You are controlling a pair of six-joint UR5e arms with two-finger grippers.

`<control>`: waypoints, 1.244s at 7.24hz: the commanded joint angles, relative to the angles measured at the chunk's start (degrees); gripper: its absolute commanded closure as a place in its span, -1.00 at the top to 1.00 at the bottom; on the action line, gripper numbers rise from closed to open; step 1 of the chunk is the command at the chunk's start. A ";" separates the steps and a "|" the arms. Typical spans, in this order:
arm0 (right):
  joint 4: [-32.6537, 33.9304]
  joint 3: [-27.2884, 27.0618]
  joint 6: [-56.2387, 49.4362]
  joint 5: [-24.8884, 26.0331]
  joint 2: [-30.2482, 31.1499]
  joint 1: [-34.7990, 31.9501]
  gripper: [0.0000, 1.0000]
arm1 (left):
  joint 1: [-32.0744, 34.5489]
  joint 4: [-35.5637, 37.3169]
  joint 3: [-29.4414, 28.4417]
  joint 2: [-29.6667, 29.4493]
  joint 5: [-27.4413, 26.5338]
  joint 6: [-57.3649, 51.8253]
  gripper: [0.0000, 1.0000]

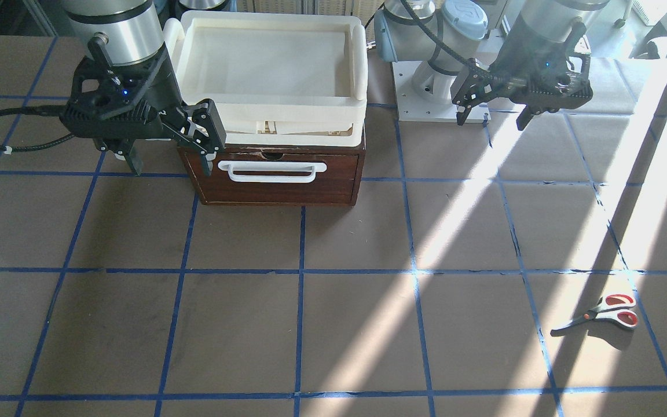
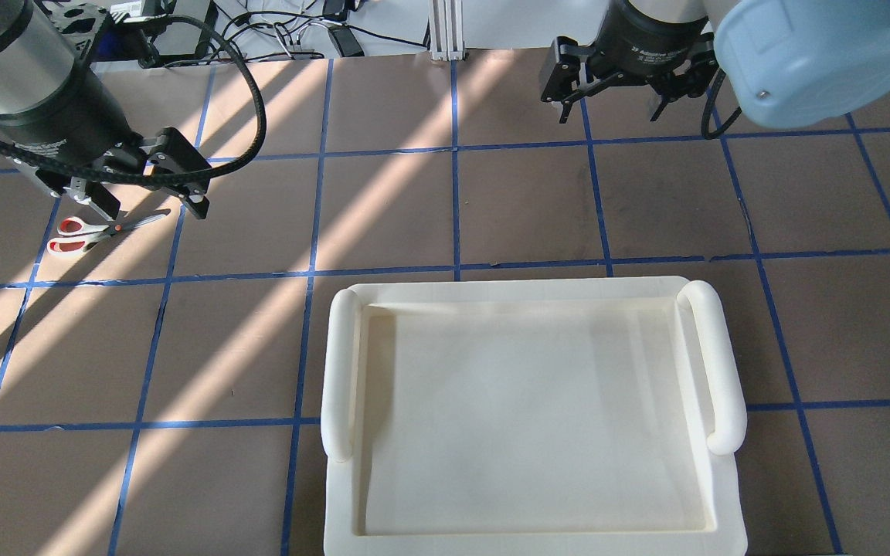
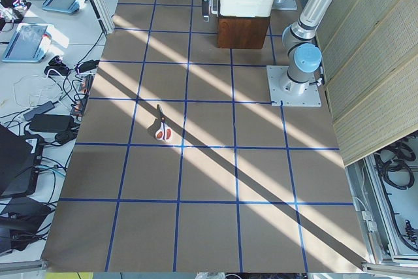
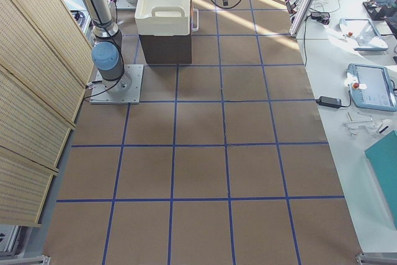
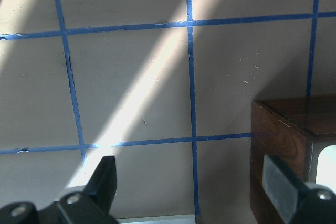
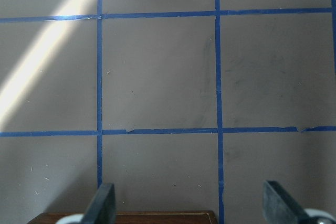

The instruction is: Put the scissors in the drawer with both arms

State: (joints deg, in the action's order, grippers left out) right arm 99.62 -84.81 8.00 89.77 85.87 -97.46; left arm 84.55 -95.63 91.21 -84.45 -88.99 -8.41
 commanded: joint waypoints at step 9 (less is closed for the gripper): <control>-6.28 0.08 0.17 -0.99 0.09 -0.62 1.00 | -8.22 1.58 0.02 -1.32 -0.39 -12.25 1.00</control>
State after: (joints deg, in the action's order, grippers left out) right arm 93.98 -84.61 8.04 89.55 86.10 -97.62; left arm 80.33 -94.66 91.30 -85.21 -89.43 -13.05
